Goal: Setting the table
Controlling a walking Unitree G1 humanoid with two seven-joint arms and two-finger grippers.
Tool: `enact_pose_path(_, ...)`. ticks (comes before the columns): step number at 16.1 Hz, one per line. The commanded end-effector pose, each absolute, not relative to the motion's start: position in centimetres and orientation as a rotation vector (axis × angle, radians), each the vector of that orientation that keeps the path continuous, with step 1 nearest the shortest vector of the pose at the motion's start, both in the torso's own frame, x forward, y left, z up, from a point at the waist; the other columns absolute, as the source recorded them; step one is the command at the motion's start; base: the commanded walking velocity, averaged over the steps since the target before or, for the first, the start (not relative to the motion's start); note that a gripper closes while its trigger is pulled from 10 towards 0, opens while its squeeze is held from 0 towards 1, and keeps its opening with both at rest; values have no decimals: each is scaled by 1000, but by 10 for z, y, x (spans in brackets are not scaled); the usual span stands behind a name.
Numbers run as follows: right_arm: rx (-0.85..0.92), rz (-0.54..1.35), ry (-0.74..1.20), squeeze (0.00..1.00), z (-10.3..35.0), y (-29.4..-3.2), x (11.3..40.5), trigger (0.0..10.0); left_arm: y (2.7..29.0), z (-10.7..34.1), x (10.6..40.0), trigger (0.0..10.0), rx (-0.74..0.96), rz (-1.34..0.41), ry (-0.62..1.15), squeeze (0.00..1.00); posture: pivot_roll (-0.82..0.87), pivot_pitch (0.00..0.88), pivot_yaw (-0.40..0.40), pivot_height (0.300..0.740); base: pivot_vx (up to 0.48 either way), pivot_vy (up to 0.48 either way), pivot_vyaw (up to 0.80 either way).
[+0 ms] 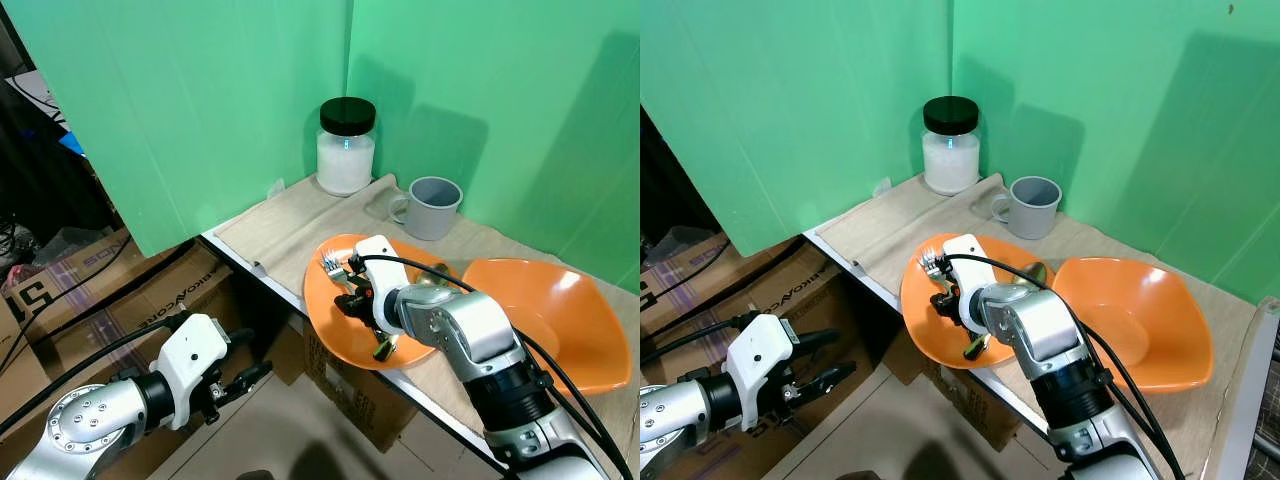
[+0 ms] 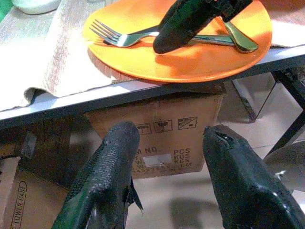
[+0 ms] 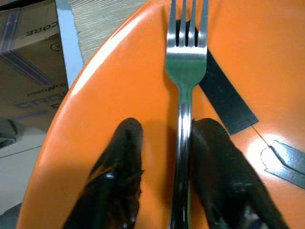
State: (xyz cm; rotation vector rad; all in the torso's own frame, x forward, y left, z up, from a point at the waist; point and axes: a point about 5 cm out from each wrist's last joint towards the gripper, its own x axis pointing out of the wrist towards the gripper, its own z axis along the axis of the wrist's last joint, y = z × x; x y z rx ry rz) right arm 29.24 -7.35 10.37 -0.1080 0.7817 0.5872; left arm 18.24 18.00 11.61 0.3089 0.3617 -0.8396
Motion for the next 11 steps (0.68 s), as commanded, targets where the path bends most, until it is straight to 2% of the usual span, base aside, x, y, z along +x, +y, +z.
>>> enact_pose_path(1,-98,593,780,0,105,-73,294,0,181,116,184,10000,314,-833,365,0,121,0,25,740,0,0,0)
enact_pose_path(8,-59,572,754,0,108,-71,300,0,182,116,185,10000,330,-828,361,0,122,0,30,740,0,0,0)
enact_pose_path(11,54,558,648,0,122,-68,310,0,183,117,189,10000,344,-819,350,0,121,0,33,740,0,0,0)
